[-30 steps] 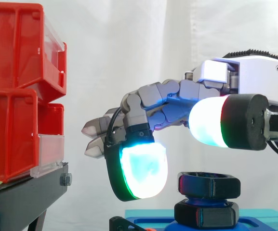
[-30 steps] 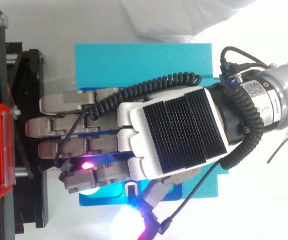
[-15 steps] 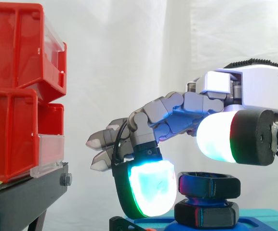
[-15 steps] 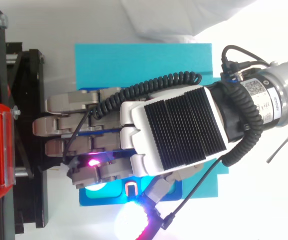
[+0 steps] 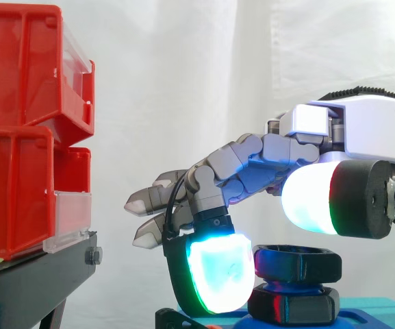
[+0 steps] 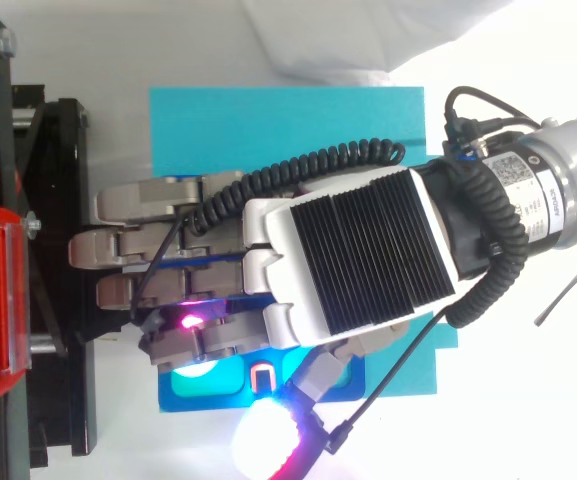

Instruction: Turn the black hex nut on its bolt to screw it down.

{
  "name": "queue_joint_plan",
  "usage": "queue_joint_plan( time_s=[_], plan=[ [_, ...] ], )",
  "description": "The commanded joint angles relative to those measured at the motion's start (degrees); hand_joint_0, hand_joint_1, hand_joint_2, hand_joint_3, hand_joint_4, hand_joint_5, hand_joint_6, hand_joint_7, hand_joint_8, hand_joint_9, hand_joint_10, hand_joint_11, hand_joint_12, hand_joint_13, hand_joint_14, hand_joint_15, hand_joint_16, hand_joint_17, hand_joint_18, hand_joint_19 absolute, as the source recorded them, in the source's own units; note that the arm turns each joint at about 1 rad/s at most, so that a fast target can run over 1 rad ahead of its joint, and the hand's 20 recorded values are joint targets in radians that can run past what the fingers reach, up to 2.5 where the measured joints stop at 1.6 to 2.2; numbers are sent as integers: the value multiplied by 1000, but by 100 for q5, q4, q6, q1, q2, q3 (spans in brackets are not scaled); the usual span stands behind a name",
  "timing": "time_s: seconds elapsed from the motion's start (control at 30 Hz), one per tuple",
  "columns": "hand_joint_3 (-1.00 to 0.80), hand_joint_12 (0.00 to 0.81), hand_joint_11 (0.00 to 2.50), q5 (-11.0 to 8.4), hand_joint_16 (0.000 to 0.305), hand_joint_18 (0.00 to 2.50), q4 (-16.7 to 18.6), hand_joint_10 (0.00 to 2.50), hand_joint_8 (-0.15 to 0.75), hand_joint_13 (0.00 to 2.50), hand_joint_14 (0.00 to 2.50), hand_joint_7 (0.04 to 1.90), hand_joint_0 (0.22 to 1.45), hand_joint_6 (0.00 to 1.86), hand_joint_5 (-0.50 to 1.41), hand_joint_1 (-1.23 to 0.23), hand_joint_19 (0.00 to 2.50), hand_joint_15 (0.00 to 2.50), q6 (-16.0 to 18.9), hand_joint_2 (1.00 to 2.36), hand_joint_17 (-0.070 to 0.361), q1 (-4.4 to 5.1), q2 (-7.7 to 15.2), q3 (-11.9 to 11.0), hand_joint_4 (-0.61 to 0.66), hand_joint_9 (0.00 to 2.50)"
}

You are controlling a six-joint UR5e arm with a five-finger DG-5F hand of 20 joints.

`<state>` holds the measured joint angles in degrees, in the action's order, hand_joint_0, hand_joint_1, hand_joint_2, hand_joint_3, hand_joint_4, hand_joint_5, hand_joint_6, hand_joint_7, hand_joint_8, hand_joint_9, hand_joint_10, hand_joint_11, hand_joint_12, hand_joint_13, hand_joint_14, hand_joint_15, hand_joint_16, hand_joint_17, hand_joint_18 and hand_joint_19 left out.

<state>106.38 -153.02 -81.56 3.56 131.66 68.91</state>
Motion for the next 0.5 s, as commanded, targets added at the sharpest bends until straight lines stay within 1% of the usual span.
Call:
queue_joint_plan(
  time_s=[0.0, 0.1, 0.27, 0.37, 0.47],
  plan=[
    [-500, 277, 53, 24, 48, 63, 0, 1, 232, 277, 0, 1178, 473, 708, -106, -210, 157, 0, 0, 1000, 109, -13, 0, 9, 160, 583],
    [-500, 277, 53, 32, 48, 66, 0, 2, 232, 279, 0, 1185, 473, 708, -105, -210, 159, 0, 0, 1000, 109, -22, 0, 0, 162, 584],
    [-500, 276, 60, 103, 48, 65, 9, 2, 233, 282, 0, 1181, 474, 720, -100, -210, 159, 0, 0, 1000, 109, -74, 0, 0, 150, 602],
    [-500, 274, 61, 111, 48, 68, 26, 0, 233, 287, 0, 1192, 474, 724, -100, -210, 154, 0, 0, 1000, 109, -110, 0, 0, 153, 603],
    [-500, 274, 60, 129, 48, 68, 35, 2, 233, 288, 0, 1180, 476, 727, -99, -210, 159, 0, 0, 1000, 108, -118, 0, 0, 151, 603]
  ],
)
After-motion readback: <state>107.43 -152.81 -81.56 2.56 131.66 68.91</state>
